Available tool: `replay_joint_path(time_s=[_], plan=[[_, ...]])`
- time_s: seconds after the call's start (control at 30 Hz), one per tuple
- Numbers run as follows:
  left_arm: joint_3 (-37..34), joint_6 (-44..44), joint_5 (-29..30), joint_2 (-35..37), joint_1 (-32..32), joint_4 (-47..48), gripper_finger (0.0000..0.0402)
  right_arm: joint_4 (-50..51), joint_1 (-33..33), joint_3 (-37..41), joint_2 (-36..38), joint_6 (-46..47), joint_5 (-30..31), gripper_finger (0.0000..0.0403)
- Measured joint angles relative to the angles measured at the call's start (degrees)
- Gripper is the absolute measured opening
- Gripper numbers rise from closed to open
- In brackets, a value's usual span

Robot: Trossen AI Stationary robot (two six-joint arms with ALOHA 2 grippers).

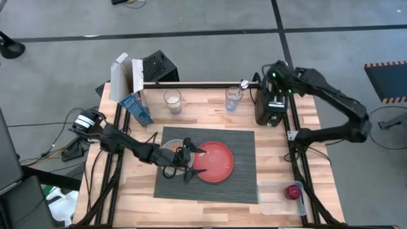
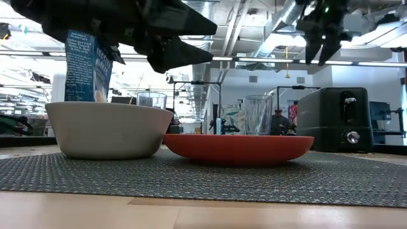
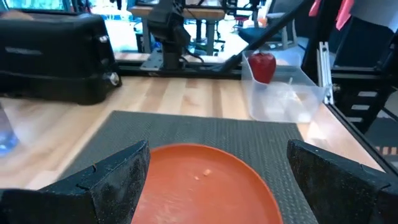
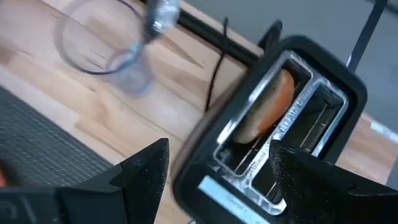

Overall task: Arrange a breakfast setting
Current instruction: Put the bread on the plate

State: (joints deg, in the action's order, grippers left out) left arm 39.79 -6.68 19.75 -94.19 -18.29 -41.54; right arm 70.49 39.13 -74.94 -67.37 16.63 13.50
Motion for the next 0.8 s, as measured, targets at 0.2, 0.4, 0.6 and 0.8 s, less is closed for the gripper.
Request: replay_joint_path(time_s=[0.2, 0.4, 0.6, 0.8], plan=[[0.0, 1.3, 0.0, 2.8, 2.2, 2.3, 0.0364, -0.9, 9.1, 0.0, -5.5, -4.6, -1.6, 0.0277], [0.0, 2.0, -1.7, 2.8, 3.2, 2.1, 0.0364, -1.6, 14.6, 0.0, -8.9, -7.6, -1.7, 0.024], [0.0, 1.7, -1.6, 2.8, 3.8, 2.5, 0.0364, -3.2, 16.8, 0.0, -11.5, -9.2, -1.9, 0.0189], [0.0, 1.5, -1.6, 2.8, 3.7, 3.3, 0.0364, -3.8, 17.3, 0.0, -14.5, -9.6, -2.0, 0.0165]])
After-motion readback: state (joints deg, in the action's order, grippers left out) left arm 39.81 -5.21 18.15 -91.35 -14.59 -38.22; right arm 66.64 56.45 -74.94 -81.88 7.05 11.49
